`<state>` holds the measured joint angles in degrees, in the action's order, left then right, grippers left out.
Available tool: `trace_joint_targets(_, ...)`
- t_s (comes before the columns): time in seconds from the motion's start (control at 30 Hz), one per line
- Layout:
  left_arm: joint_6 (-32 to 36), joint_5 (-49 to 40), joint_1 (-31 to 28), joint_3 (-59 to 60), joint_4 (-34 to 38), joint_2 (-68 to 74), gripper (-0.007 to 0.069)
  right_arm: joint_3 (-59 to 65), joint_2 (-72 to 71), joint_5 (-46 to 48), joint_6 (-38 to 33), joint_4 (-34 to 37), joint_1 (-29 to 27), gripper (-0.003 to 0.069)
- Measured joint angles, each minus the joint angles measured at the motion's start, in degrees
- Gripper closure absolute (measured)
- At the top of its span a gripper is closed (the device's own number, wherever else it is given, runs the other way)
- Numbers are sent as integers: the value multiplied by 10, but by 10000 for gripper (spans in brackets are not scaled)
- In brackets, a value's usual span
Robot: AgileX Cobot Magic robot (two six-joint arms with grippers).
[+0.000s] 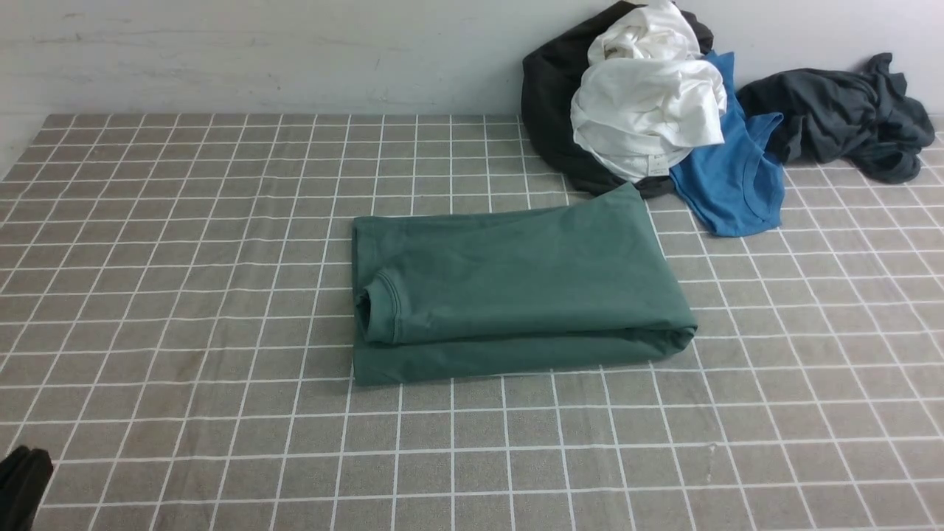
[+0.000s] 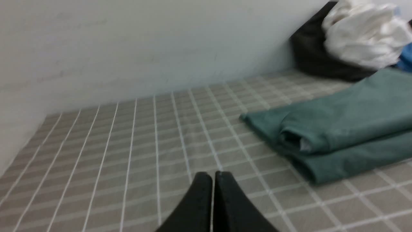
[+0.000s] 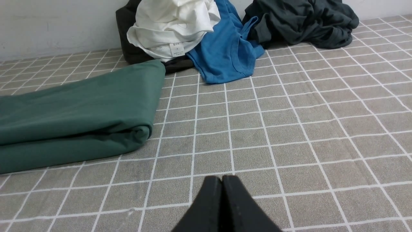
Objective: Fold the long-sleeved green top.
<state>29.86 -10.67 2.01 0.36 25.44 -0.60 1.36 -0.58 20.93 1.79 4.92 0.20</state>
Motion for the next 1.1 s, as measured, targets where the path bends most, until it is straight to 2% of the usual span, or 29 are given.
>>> trace_joint_targets(0.1, -144, -18, -6, 12, -131, 0, 629, 0, 0, 0, 0, 0, 0, 673)
trace_joint_targets(0.17, -183, -30, -6, 12, -184, 0, 629, 0, 0, 0, 0, 0, 0, 673)
trace_joint_targets(0.2, -242, -56, -6, 12, -238, 0, 629, 0, 0, 0, 0, 0, 0, 673)
trace_joint_targets(0.27, -270, -84, -6, 12, -254, 0, 629, 0, 0, 0, 0, 0, 0, 673)
trace_joint_targets(0.4, -275, -99, -6, 11, -260, 0, 629, 0, 0, 0, 0, 0, 0, 673)
trace_joint_targets(0.63, -274, -101, -6, 11, -211, 0, 629, 0, 0, 0, 0, 0, 0, 673)
trace_joint_targets(1.1, -274, -101, -6, 11, -206, 0, 629, 0, 0, 0, 0, 0, 0, 673)
